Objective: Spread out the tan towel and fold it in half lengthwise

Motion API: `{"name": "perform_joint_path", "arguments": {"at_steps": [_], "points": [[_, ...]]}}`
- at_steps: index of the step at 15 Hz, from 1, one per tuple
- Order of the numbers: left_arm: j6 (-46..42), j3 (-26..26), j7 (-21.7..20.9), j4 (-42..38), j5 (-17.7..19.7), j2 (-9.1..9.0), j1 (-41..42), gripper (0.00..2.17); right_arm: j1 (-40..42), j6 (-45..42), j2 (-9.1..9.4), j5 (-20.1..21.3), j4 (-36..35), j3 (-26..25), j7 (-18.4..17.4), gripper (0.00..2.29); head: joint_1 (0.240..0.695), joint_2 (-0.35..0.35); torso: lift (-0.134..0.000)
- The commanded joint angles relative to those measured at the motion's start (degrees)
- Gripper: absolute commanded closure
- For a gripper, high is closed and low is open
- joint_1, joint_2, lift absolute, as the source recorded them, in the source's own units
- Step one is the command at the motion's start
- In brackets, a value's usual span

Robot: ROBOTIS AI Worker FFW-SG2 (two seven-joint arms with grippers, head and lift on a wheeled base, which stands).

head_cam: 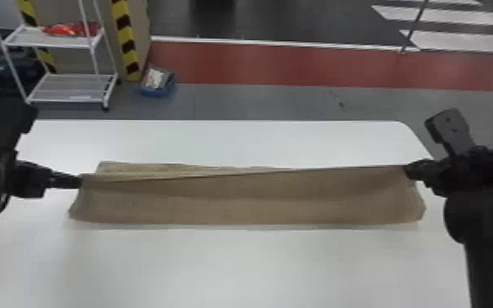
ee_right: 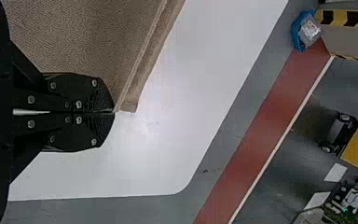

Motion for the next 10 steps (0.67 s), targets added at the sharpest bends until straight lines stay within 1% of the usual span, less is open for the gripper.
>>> {"name": "perform_joint_path", "arguments": {"at_steps": [1, 3, 7, 10], "points": [[-1.4, -0.1, 1.2, 1.3, 0.1, 0.1, -0.8, 1.43, -0.9, -1.3, -0.15, 1.4, 2.6, 0.3, -0.2, 1.42, 0.695, -0.089, -0.123], [-1.4, -0.3, 1.6, 1.3, 0.6, -0.08, -0.9, 1.43, -1.8, -2.0, -0.15, 2.2, 4.2, 0.8, -0.3, 1.42, 0.695, -0.083, -0.123], [-1.0, -0.4, 1.3, -0.2, 0.6, -0.43, -0.9, 1.43, -2.6, -2.7, 0.47, 3.1, 5.8, 1.7, -0.4, 1.42, 0.695, -0.082, -0.123], [0.0, -0.2, 0.8, -2.2, 0.7, -0.51, -0.9, 1.43, -2.9, -3.8, 0.38, 3.3, 7.1, 1.6, -0.4, 1.42, 0.695, -0.081, -0.123]]}}
